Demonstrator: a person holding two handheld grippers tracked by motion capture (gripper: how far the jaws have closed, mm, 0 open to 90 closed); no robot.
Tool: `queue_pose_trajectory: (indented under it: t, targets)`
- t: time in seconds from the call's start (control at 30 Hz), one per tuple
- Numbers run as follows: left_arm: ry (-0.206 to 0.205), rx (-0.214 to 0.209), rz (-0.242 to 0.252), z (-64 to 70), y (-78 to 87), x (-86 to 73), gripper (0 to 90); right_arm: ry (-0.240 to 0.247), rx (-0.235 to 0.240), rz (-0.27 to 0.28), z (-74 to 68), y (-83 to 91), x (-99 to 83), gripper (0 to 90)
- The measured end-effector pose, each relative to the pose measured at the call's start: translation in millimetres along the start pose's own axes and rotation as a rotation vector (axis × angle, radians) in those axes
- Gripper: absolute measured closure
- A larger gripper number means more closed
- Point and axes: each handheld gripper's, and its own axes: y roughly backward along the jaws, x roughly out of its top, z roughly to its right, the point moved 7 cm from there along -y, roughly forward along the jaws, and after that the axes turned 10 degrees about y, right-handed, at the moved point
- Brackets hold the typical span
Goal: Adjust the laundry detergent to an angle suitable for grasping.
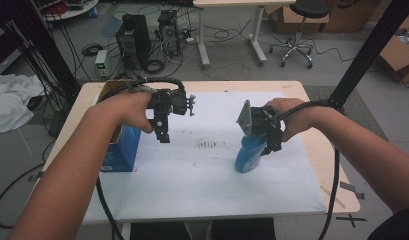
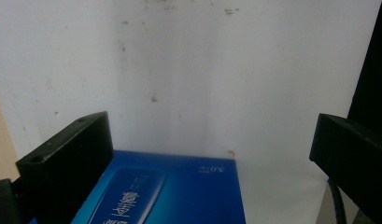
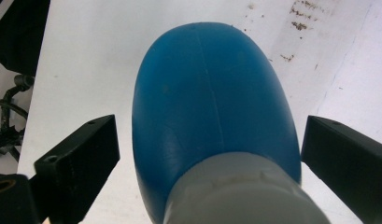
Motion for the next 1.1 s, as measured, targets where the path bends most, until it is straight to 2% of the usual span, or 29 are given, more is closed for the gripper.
queue_pose_trajectory:
  t: [0.17,0.27,1.1]
  targets:
    - [-0.001,0.002,0.0,-0.1,-0.7,0.6,0.0,0.001,-0.008,0.007,0.0,2.1,-0.3,7.6]
    - [-0.001,0.004,-0.002,-0.4,-1.2,1.0,0.1,-0.015,0.003,0.0,-1.3,2.4,-1.7,9.5]
    - [-0.002,0.003,0.004,-2.5,-1.4,3.0,0.1,0.011,0.009,-0.001,-1.7,0.5,-3.2,25.0]
